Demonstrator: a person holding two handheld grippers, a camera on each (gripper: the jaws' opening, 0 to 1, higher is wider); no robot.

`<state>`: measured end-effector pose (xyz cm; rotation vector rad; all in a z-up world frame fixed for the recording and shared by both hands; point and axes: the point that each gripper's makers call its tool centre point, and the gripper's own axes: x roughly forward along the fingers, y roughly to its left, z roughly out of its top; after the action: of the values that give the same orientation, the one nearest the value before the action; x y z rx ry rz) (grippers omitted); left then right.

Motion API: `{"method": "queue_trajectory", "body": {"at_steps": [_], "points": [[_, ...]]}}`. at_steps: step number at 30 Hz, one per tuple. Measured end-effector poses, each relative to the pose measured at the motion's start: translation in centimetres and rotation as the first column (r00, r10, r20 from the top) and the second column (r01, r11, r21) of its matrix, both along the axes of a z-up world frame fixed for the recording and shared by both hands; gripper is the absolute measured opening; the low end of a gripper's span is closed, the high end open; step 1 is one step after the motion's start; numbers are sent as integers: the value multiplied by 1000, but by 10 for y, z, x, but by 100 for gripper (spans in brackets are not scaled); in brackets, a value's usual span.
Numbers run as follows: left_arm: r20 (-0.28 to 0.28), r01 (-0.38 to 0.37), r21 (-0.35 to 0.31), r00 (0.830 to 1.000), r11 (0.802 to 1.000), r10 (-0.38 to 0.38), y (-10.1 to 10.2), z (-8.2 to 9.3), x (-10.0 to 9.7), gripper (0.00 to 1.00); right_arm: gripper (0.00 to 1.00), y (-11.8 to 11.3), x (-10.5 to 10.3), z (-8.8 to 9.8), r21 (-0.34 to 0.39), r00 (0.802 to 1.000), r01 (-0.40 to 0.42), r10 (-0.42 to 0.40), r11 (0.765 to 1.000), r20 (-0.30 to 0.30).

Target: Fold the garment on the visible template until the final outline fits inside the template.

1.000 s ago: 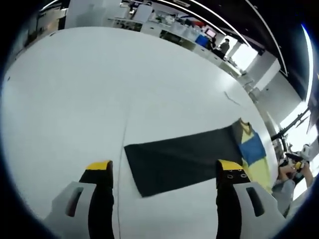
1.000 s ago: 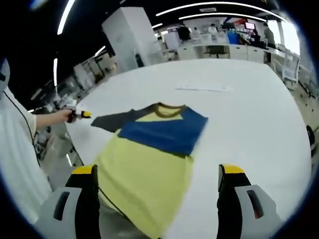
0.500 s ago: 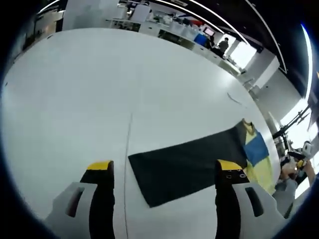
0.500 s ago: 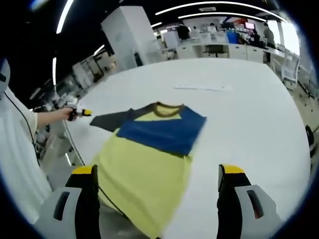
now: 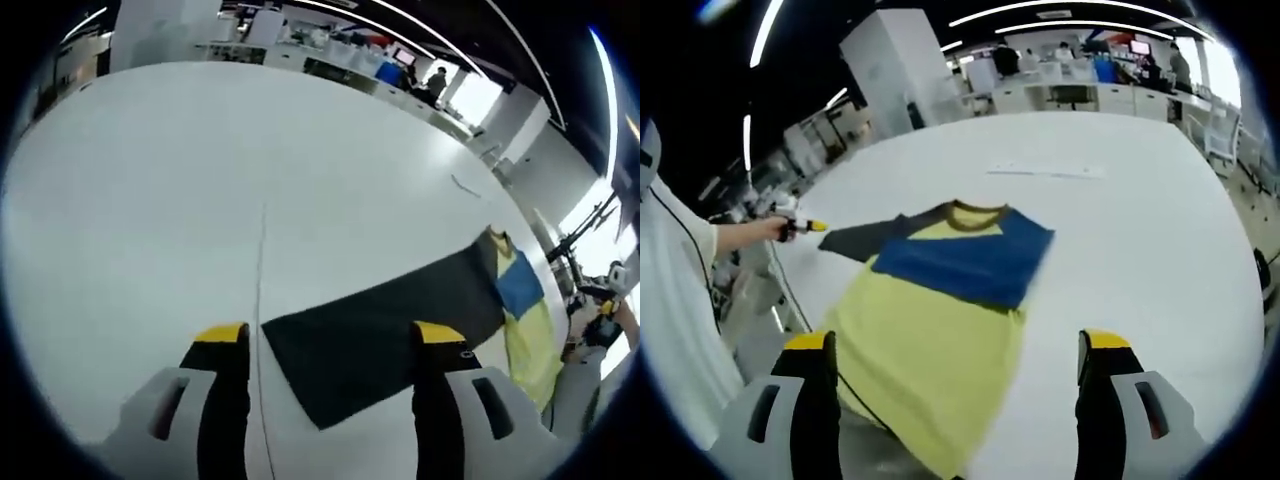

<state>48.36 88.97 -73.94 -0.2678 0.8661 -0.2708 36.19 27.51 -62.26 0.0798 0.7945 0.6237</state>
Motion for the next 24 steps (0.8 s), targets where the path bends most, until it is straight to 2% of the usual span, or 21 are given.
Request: {"method": "queue_trajectory", "body": {"at_steps": [3, 6, 7, 14, 20, 24], "points": [[2, 34, 48, 999, 998, -34, 2, -5, 2, 52, 100, -1, 0, -1, -3, 1000, -1, 1, 1000, -3], [-10, 86, 136, 996, 987, -85, 5, -11, 2, 48, 100, -1, 1, -1, -4, 1000, 2, -2, 1000, -6], [-10, 93, 147, 996, 985, -93, 5, -12, 2, 46, 100, -1, 1, -1, -3, 1000, 3, -3, 1000, -6], [-18, 116, 172, 993, 978, -115, 7, -17, 4, 37, 100, 0, 3, -3, -2, 1000, 3, -3, 1000, -11], [-40, 101, 202, 995, 974, -94, 16, -24, 4, 35, 100, 1, 3, -5, 1, 1000, 2, -2, 1000, -14], [-34, 99, 226, 995, 969, -94, 17, -22, 5, 30, 100, 1, 4, -7, 0, 1000, 1, -1, 1000, -17]]}}
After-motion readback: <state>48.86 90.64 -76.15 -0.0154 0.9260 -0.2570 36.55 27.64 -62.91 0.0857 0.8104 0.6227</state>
